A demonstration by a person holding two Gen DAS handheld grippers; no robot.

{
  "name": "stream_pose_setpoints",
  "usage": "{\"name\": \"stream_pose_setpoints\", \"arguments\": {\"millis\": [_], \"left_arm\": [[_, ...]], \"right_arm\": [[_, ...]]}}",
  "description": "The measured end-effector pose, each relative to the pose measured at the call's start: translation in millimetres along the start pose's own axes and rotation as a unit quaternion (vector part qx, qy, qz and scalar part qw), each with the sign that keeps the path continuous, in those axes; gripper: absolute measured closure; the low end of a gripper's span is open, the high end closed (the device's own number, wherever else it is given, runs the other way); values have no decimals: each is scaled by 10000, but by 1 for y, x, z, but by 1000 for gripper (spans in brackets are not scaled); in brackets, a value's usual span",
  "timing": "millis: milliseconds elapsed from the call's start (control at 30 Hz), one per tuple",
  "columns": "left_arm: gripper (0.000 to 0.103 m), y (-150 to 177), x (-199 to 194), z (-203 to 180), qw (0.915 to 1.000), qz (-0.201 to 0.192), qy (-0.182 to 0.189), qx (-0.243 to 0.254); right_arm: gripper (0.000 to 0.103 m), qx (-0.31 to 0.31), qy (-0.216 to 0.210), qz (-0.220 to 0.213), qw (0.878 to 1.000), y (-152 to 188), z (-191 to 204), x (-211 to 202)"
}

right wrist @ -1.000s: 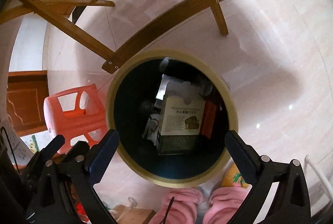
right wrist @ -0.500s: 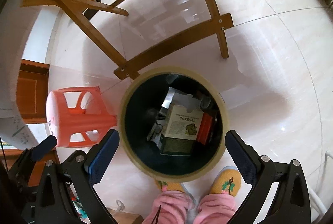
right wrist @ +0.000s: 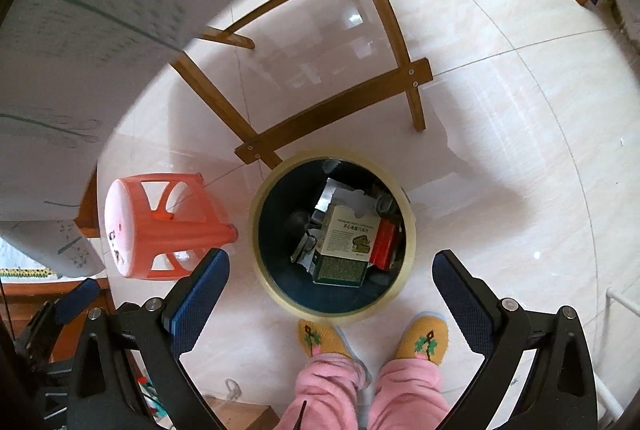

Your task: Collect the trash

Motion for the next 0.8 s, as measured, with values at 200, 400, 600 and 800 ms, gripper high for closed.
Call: {"name": "stream_pose_setpoints", "arguments": {"millis": [200, 400, 600, 800], "left_arm": [[14, -3, -52, 5, 9998, -63, -5, -196], [14, -13, -119, 11, 9993, -220, -129, -273], [14, -26, -199, 17, 9972, -547, -257, -447], [14, -36, -265, 19, 9938, -838, -286, -669]], "right_arm": [[1, -155, 28, -26, 9999, 1, 13, -50], [1, -348, 30, -12, 9994, 1, 34, -116], [1, -635, -56, -195, 9978, -5, 63, -200], [1, -938, -93, -545, 9941, -13, 93, -282]]}}
Point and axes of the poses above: each gripper's, at about its wrist camera, not at the fingertips, and x roughly the way its jaws point, z to its left, y to its underside, the point moved 6 cm from there along x, roughly the way its jaws point, and after that the axes turned 1 degree about y, right-handed, at the moved point
